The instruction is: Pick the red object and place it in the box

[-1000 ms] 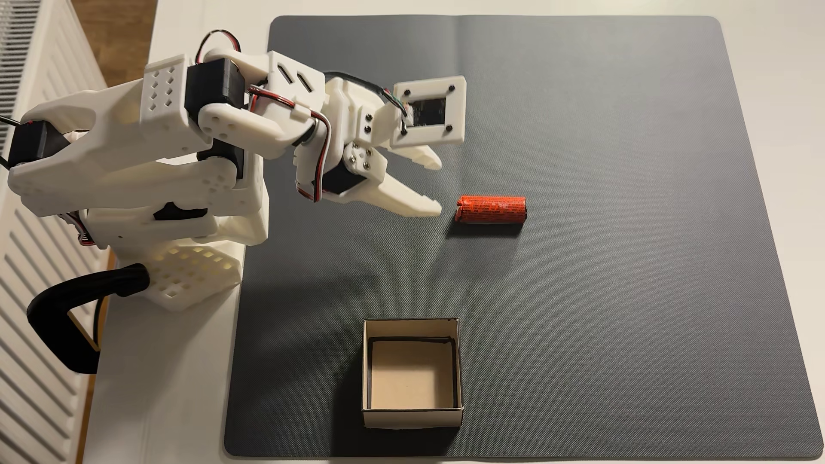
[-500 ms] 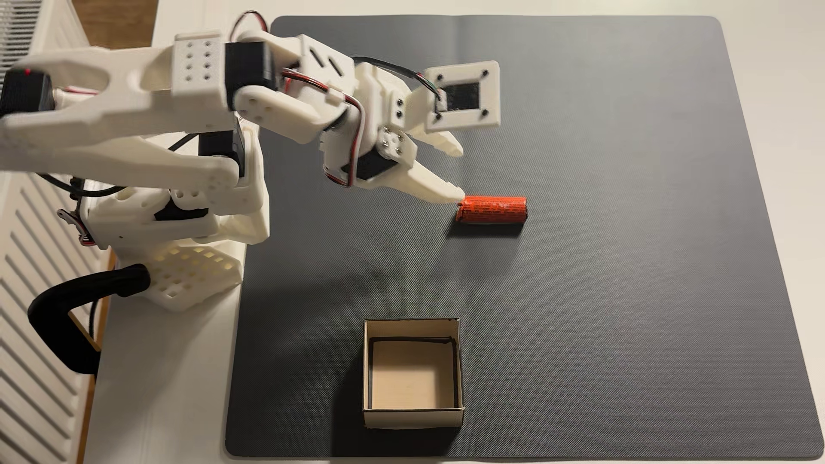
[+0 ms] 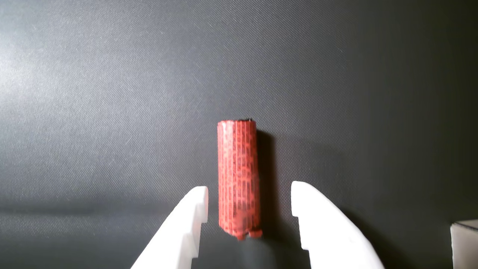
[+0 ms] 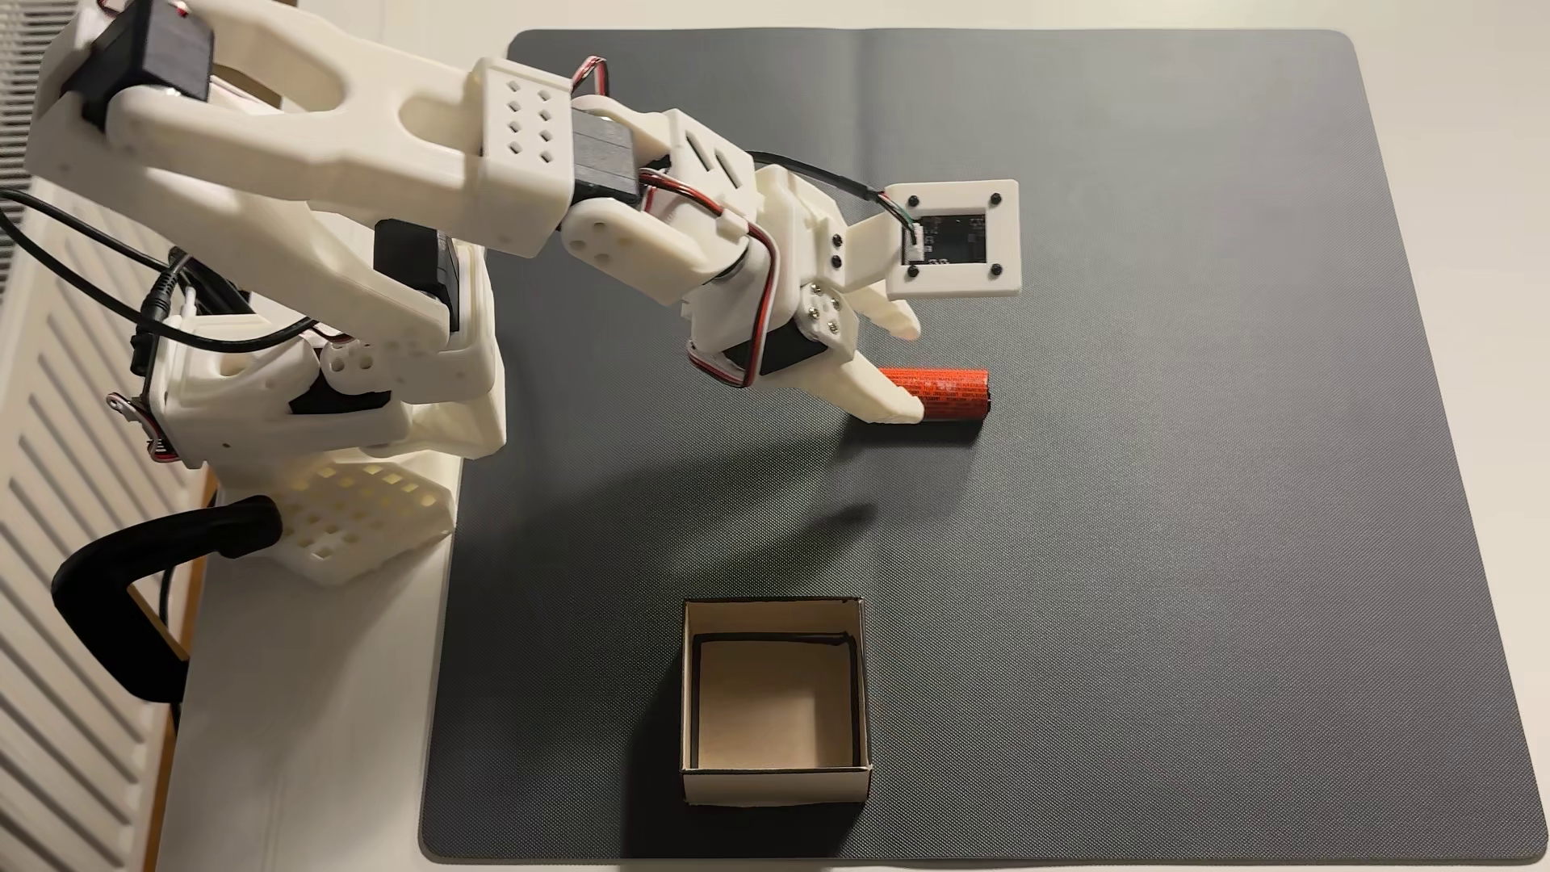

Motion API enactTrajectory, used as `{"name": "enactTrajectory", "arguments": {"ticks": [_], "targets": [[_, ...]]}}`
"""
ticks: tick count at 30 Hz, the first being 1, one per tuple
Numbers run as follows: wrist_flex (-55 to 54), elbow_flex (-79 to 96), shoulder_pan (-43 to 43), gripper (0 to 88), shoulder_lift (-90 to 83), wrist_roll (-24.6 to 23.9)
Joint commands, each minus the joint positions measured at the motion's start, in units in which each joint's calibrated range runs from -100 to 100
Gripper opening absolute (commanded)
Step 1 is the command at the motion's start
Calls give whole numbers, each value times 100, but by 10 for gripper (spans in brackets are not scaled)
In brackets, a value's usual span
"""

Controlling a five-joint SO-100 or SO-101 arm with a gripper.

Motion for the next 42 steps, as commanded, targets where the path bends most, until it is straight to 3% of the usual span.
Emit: {"name": "enactTrajectory", "arguments": {"ticks": [1, 6, 12, 34, 42], "targets": [[-96, -475, 22, 179, 321, -5], [-105, -702, 7, 188, 755, -5], [-594, -648, 0, 282, 1069, -5], [-1337, -757, -215, 280, 2294, -10], [-1337, -766, -156, 132, 2311, -10]]}}
